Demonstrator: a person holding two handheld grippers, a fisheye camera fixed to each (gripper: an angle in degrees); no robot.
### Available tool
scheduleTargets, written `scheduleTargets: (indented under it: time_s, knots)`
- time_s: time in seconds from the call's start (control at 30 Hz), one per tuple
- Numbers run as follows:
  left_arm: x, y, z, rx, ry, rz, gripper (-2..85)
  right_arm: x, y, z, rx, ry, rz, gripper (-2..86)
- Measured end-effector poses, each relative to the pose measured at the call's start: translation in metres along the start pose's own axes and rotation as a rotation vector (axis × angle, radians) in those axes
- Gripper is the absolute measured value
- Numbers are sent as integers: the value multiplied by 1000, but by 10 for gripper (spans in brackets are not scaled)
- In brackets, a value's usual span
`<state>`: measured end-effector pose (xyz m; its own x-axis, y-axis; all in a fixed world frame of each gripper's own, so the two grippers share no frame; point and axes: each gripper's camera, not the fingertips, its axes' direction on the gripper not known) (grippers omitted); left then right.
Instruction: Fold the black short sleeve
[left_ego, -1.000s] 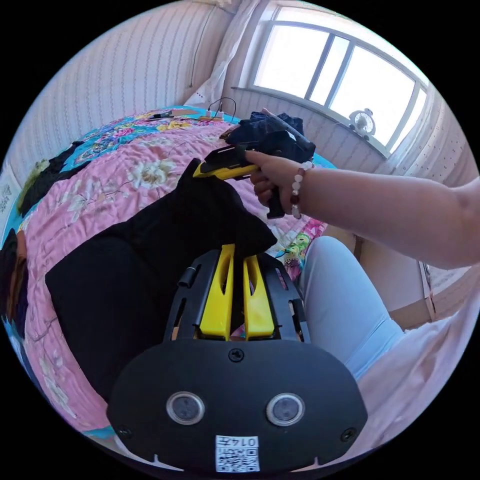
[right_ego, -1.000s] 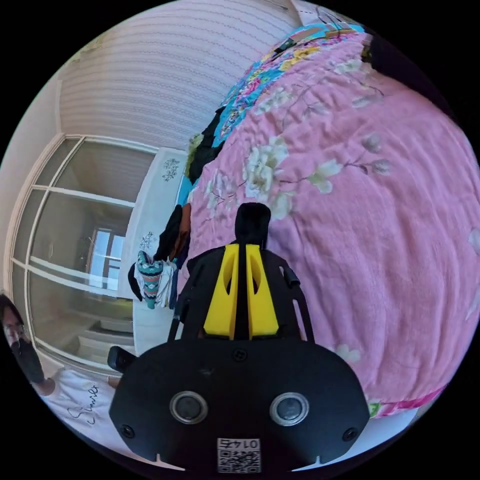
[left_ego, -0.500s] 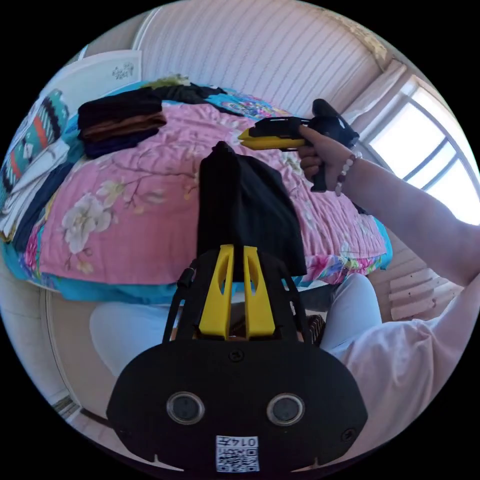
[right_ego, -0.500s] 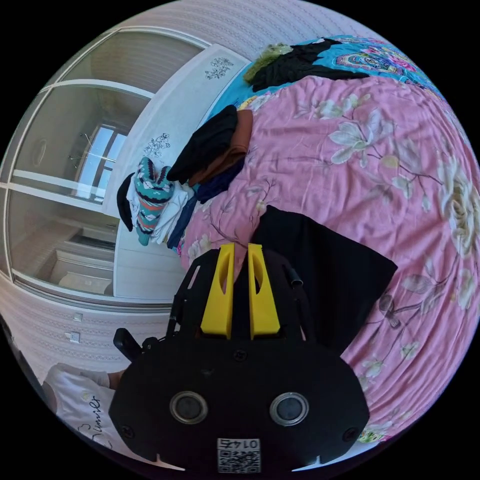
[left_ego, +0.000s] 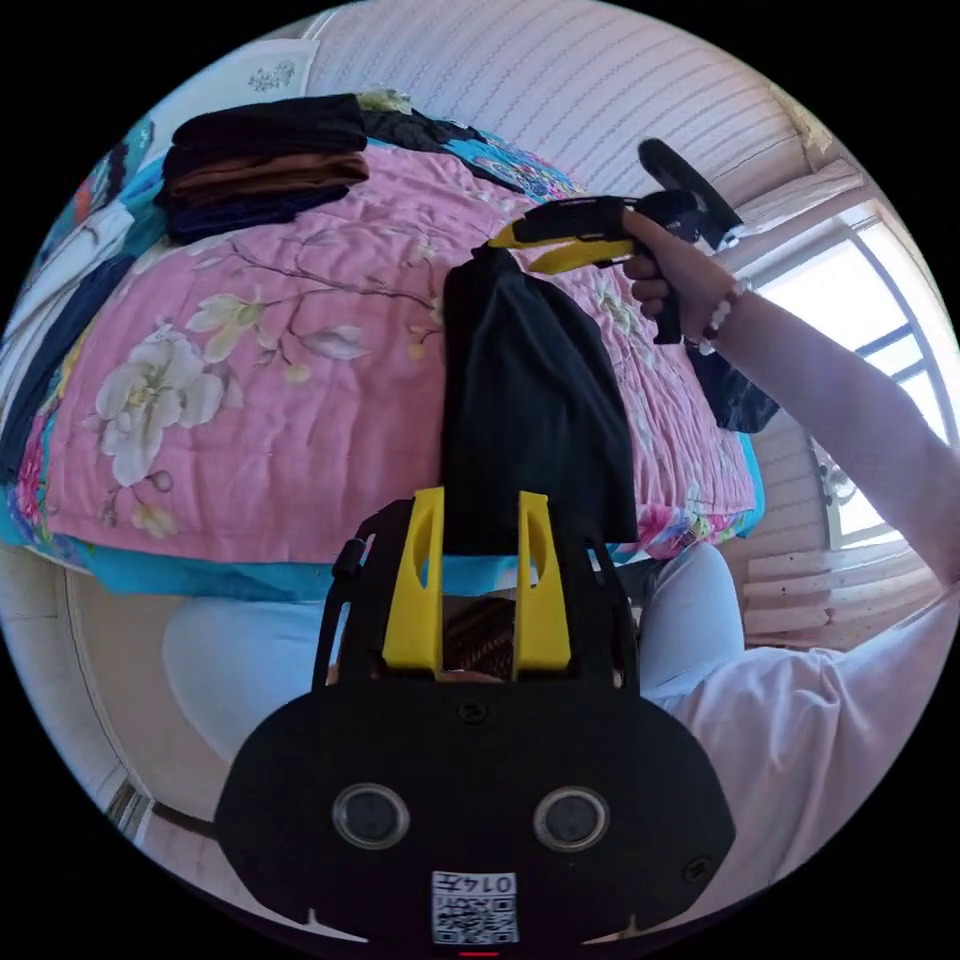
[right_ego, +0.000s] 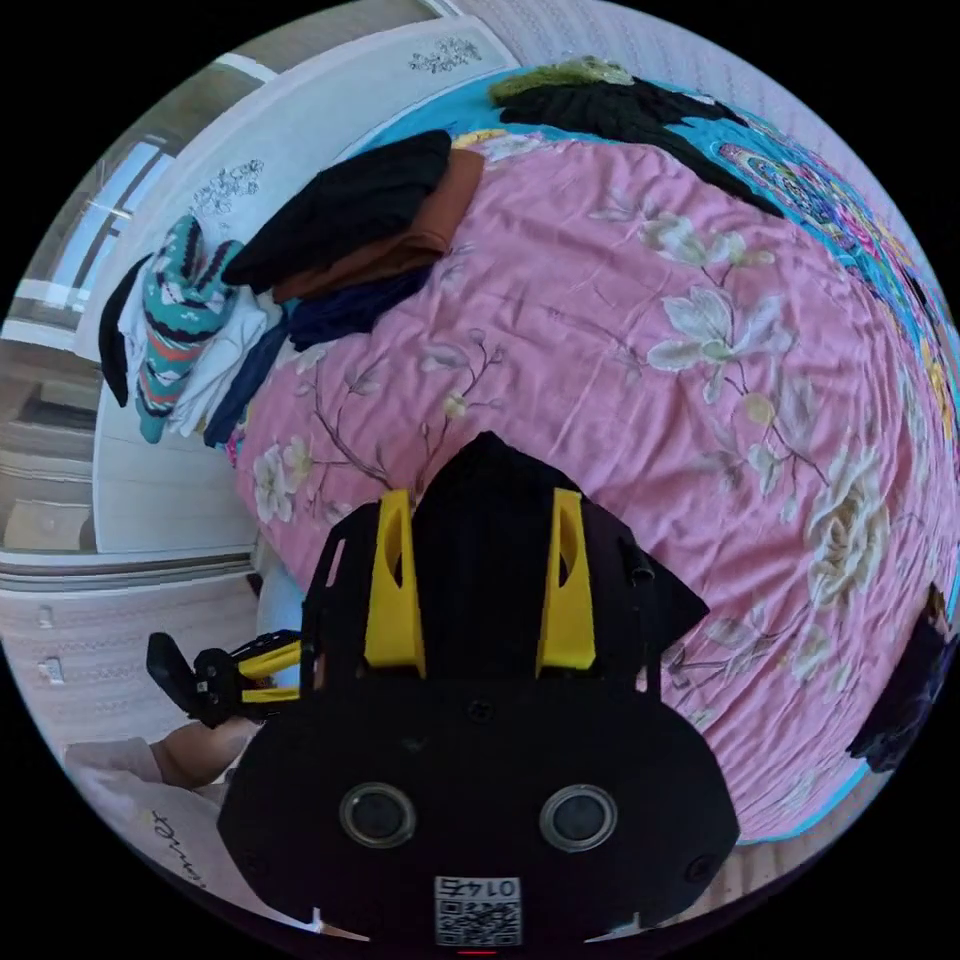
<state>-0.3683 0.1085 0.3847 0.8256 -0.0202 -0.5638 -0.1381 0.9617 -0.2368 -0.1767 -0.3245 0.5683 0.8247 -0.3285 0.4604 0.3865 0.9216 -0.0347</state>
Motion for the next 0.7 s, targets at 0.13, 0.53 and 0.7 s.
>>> scheduleTargets:
  time_s: [0.13,0.53,0.7]
  knots:
    - [0,-1,11,-13,-79,-3,101,-16,-40,41,-107,85,39,194]
    - [24,18,-39,117,-12,181,14,6,-26,-33,84,-72,-33,58]
    - [63,34,-73,220,78,369,4,46,60,-119,386,-294,-2,51]
